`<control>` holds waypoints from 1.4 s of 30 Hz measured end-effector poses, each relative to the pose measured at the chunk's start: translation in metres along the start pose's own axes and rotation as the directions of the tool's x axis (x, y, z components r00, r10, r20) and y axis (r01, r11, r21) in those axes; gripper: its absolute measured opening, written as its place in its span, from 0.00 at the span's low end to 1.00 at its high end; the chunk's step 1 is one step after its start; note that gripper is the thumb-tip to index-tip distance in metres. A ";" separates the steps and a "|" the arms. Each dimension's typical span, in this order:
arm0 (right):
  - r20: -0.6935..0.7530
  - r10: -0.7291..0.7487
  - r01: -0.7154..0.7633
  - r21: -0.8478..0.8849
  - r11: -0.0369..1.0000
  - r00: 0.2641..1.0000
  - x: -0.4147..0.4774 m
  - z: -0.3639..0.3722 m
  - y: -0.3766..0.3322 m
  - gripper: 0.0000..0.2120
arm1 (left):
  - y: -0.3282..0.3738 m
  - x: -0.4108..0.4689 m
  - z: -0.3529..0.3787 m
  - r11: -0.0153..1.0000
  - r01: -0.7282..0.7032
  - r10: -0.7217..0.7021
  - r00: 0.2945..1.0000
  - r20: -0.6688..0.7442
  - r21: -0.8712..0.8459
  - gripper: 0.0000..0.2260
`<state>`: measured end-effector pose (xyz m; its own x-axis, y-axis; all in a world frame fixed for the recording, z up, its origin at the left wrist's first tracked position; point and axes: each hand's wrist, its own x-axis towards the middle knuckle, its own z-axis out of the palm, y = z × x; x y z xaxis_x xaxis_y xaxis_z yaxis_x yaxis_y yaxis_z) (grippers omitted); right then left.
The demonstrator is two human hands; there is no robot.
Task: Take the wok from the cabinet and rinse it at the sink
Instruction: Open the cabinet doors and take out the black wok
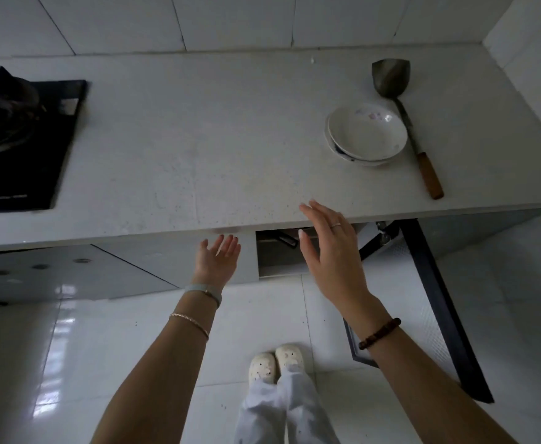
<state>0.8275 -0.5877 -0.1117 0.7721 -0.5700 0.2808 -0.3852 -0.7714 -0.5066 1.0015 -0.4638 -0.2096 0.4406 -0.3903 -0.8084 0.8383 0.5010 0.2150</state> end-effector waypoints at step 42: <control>0.375 -0.524 0.469 0.234 0.852 0.764 -0.019 0.089 -0.149 0.20 | 0.045 -0.122 -0.217 0.955 -0.082 0.109 0.991 -0.080 0.284 0.14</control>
<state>0.9152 -0.4368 -0.1143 0.9818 0.0749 0.1744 0.1526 -0.8578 -0.4908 0.9158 -0.2261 -0.2207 0.5017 -0.2702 -0.8218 0.8561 0.2912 0.4269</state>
